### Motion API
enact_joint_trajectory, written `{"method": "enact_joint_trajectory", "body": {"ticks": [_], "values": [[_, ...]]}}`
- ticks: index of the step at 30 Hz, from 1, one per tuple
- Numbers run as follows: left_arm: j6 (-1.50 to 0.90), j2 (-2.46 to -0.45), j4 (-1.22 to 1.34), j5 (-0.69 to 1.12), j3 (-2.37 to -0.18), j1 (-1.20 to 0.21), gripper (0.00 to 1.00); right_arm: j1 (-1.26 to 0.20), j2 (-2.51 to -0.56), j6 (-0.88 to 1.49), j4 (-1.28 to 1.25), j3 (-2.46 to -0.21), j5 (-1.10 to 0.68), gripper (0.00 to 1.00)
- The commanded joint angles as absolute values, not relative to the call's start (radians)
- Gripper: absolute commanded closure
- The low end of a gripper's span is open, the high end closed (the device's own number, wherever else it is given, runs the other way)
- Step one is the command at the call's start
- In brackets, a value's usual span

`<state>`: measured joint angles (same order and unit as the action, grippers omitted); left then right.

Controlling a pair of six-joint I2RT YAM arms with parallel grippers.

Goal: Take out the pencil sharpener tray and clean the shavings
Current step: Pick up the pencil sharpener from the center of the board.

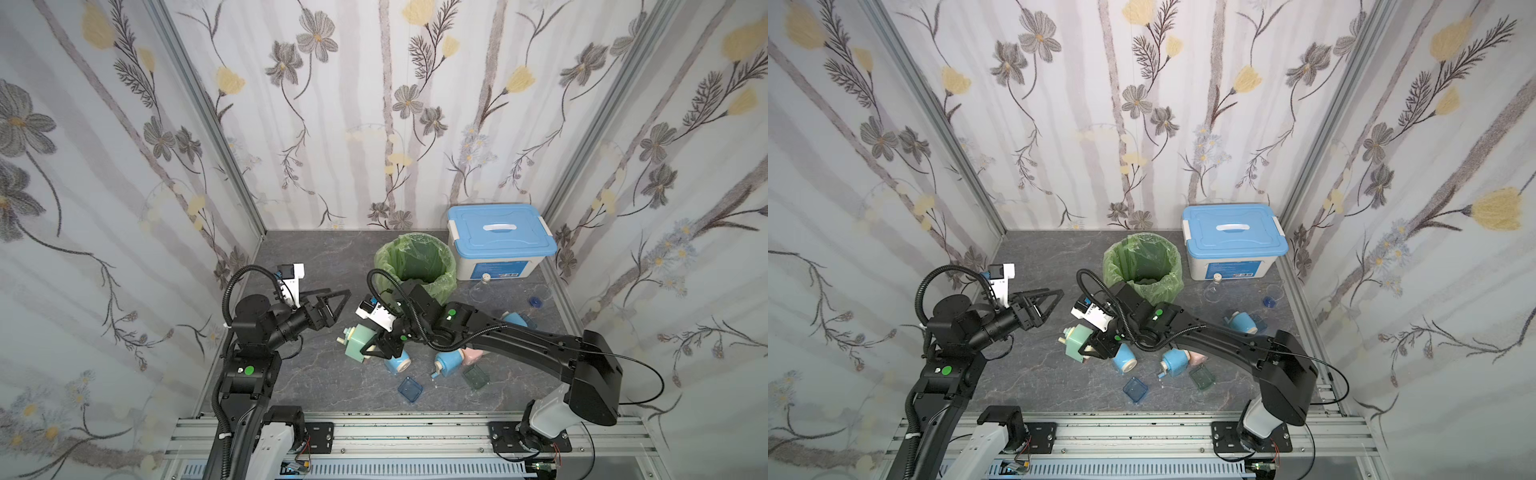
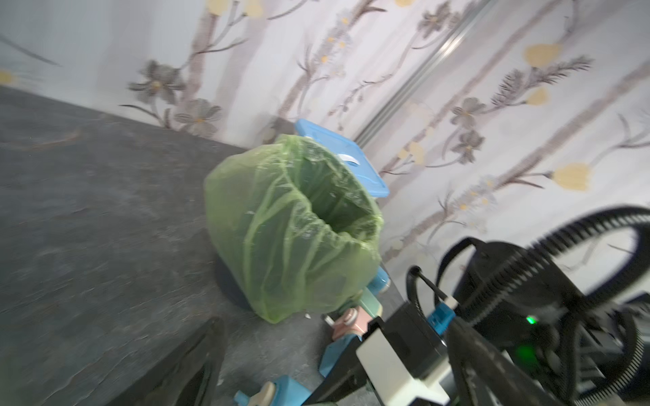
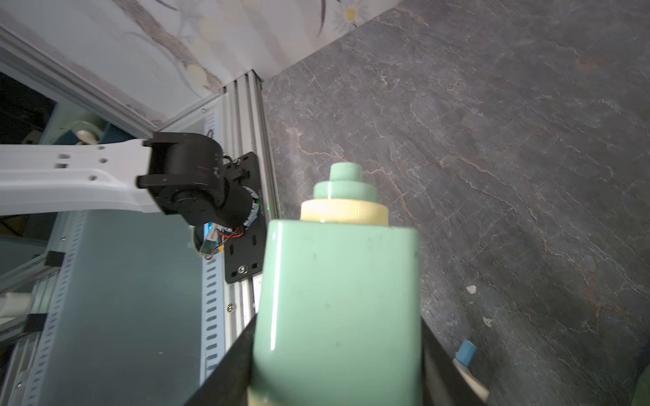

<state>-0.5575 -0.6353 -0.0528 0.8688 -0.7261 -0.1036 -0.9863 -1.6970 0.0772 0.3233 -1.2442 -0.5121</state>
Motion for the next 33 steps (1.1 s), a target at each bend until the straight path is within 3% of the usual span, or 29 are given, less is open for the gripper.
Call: {"method": "enact_joint_trajectory", "body": {"ticks": [1,6,13,24,30,33], "values": [[-0.577,-0.628,0.142,1.083,-0.739,-0.190,0.00,-0.947,-1.637,-0.001,0.388,-1.243,-0.697,0.56],[-0.468,-0.644,0.046,1.107,-0.786,-0.348,0.00,-0.884,-1.538,-0.032,0.461,-1.247,-0.857,0.56],[-0.421,-0.703,-0.017,1.109,-0.812,-0.407,0.00,-0.844,-1.446,-0.060,0.560,-1.283,-0.979,0.56],[-0.374,-0.781,-0.087,1.125,-0.838,-0.497,0.01,-0.783,-1.432,-0.018,0.555,-1.339,-0.996,0.58],[-0.323,-0.826,-0.154,1.063,-0.861,-0.538,0.19,-0.742,-1.462,-0.001,0.546,-1.364,-1.038,0.58],[-0.309,-0.844,-0.171,1.033,-0.873,-0.543,0.33,-0.742,-1.459,0.003,0.541,-1.368,-1.035,0.57]]}}
